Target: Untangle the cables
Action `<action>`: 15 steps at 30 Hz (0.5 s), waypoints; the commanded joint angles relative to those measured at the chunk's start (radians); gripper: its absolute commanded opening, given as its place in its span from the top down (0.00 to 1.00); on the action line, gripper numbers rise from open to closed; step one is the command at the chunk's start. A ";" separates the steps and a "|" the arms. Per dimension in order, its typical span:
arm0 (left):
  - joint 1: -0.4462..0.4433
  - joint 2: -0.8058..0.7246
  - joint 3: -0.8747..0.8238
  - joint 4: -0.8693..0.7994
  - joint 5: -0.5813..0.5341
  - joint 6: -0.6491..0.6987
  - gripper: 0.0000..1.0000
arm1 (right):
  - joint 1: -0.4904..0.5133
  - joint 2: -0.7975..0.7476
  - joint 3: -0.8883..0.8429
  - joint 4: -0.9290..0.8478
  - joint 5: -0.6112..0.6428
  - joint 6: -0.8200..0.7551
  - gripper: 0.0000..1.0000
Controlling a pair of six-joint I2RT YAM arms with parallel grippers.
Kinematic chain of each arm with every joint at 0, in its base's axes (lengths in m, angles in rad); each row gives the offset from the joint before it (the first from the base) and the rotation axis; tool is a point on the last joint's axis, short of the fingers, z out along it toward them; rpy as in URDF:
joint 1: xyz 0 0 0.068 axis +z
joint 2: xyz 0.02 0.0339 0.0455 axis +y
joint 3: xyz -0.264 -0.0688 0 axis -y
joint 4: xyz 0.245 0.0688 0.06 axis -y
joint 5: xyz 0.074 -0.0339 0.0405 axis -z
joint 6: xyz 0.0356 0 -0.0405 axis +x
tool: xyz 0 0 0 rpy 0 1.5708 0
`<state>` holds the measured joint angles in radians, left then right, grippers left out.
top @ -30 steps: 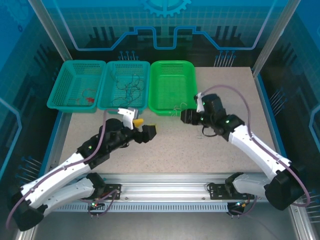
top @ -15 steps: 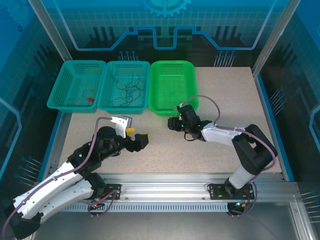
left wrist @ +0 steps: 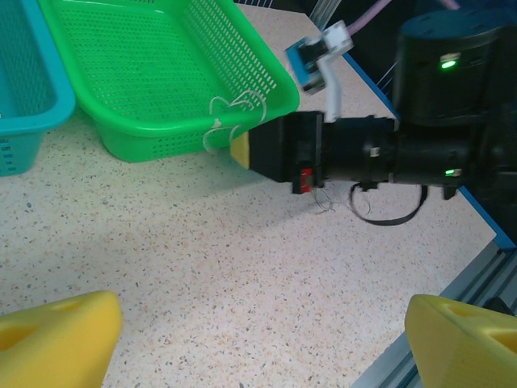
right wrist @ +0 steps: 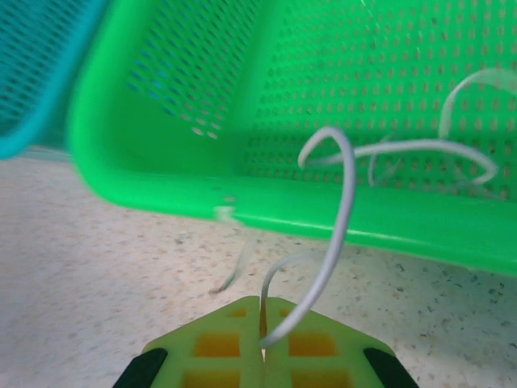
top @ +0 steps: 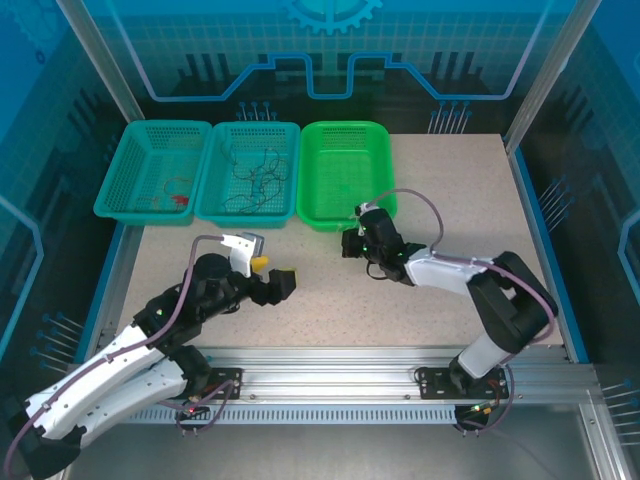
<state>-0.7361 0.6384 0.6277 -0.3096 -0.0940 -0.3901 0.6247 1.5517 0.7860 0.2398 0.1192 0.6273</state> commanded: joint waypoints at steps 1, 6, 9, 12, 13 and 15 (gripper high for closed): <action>-0.004 -0.011 -0.015 -0.007 -0.010 0.013 0.08 | 0.019 -0.127 0.007 -0.027 -0.040 -0.041 1.00; -0.004 -0.003 -0.019 0.027 0.005 0.001 0.08 | -0.031 -0.089 0.212 -0.139 -0.050 -0.073 1.00; -0.005 0.006 -0.020 0.036 0.006 -0.004 0.08 | -0.078 0.046 0.359 -0.159 -0.086 -0.084 1.00; -0.005 0.008 -0.022 0.038 0.003 -0.004 0.08 | -0.120 0.213 0.568 -0.253 -0.150 -0.093 0.85; -0.005 0.008 -0.020 0.038 0.001 -0.004 0.08 | -0.133 0.260 0.651 -0.322 -0.185 -0.096 0.67; -0.006 0.006 -0.014 0.031 0.002 -0.004 0.08 | -0.156 0.338 0.803 -0.473 -0.271 -0.109 0.47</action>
<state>-0.7361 0.6487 0.6231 -0.3016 -0.0933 -0.3916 0.4976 1.8080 1.4456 0.0021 -0.0273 0.5499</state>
